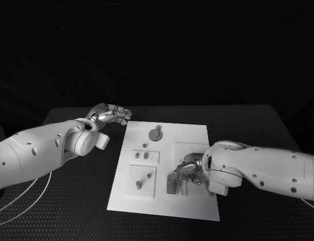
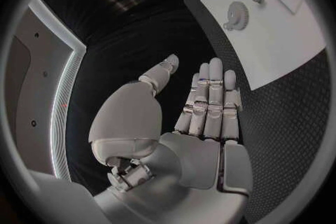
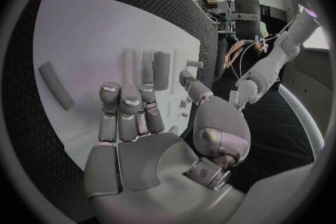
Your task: Assemble the parts on the task board
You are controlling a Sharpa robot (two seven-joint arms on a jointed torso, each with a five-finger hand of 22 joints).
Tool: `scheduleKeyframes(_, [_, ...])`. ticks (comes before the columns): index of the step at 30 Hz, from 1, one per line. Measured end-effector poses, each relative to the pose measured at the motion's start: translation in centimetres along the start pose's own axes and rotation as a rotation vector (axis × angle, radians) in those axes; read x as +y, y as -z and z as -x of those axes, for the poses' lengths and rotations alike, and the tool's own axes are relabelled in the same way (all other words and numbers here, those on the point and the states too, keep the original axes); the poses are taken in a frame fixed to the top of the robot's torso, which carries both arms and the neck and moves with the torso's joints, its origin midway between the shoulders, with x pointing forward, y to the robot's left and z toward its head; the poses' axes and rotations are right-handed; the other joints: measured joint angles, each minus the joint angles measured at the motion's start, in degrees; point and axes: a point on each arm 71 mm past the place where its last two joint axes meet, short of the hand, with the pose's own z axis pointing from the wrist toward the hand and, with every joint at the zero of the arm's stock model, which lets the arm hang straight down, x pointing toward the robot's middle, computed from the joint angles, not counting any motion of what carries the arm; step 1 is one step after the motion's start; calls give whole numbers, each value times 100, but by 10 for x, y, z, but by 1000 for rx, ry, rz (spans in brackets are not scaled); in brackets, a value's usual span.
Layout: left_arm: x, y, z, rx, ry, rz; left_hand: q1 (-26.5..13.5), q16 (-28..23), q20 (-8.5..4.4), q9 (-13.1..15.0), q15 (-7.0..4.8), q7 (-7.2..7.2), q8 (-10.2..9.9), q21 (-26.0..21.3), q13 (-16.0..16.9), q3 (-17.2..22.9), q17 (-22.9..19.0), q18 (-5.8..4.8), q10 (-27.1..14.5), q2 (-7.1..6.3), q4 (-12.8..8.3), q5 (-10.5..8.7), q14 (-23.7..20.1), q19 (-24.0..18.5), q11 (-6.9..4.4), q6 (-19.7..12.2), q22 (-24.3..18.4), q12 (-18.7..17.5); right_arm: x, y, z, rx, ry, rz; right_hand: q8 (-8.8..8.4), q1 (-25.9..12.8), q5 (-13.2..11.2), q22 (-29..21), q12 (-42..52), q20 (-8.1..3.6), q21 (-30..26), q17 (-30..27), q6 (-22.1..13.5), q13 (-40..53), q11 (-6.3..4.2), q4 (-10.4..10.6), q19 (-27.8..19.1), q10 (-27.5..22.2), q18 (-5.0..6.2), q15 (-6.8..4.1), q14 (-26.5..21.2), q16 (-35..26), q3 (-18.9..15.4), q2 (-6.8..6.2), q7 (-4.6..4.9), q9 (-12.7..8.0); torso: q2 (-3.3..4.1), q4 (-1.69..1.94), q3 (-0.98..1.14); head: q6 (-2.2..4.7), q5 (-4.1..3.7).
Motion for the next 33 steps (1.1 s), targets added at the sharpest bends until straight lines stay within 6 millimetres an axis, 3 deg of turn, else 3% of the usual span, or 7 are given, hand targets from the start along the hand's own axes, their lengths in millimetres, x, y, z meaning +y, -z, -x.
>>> scheduleKeyframes(11, [0, 0, 0, -1, 0, 0, 0, 0, 0, 1, 0, 0, 0, 0, 0, 0, 6, 0, 0, 0, 0, 0, 0, 0, 0, 0, 5, 0, -3, 4, -1, -2, 2, 6, -8, -23, 0, 0, 0, 1, -1, 1, -22, 1, 1, 12, -1, -1, 10, 9, -9, 0, -12, -23, 20, -1, -5, 0, -1, 12, -4])
scheduleKeyframes(19, [0, -1, 1, -3, -1, 1, 0, 0, 0, 1, 0, 0, 22, 0, 1, 16, 12, 0, 0, 0, 16, 0, 0, 0, 0, 0, 4, 0, -7, 20, 18, -47, 14, 11, -38, -5, 0, -6, 1, 9, -1, 13, -42, 13, 10, 12, -9, -11, 10, 10, -9, 0, -12, -40, 21, 11, -9, -1, 3, 42, -8])
scheduleKeyframes(23, [0, -1, 1, -3, -2, 1, 0, 0, 0, 1, 0, 0, 22, 0, 1, 16, 12, 0, 0, 0, 16, 0, 0, 0, 0, 0, 9, 0, -12, 32, 27, -64, 14, 34, -38, 41, 0, -6, 1, 9, -1, 13, -42, 14, 10, 36, -9, -11, 11, 10, -10, -23, 12, -80, 21, 21, -9, -1, 5, 90, -9])
scheduleKeyframes(29, [1, -2, -1, -1, -3, 2, 0, -22, 0, 1, 0, 0, 22, 0, 1, 16, 17, 0, 0, 0, 16, 0, 0, 0, 0, 0, 9, 0, -18, 51, 55, -110, 15, 87, -38, 411, 0, -13, -17, 8, -1, 15, -41, 20, -12, -50, -8, 11, 11, 10, -9, -46, 98, 3, 21, 45, -9, -1, 12, 152, 7])
scheduleKeyframes(33, [1, -2, -2, 1, -4, 3, 0, -22, 0, 1, 0, 0, 22, 0, 1, 16, 17, 0, 0, 0, 16, 0, 0, 0, 0, 0, 9, 0, -36, 54, 65, -128, 2, 84, -38, 750, 8, -13, -27, -5, -4, 28, -83, 30, -12, -218, 6, 11, 10, 10, -9, -51, 115, 64, 3, 50, -9, -1, 9, 171, -16])
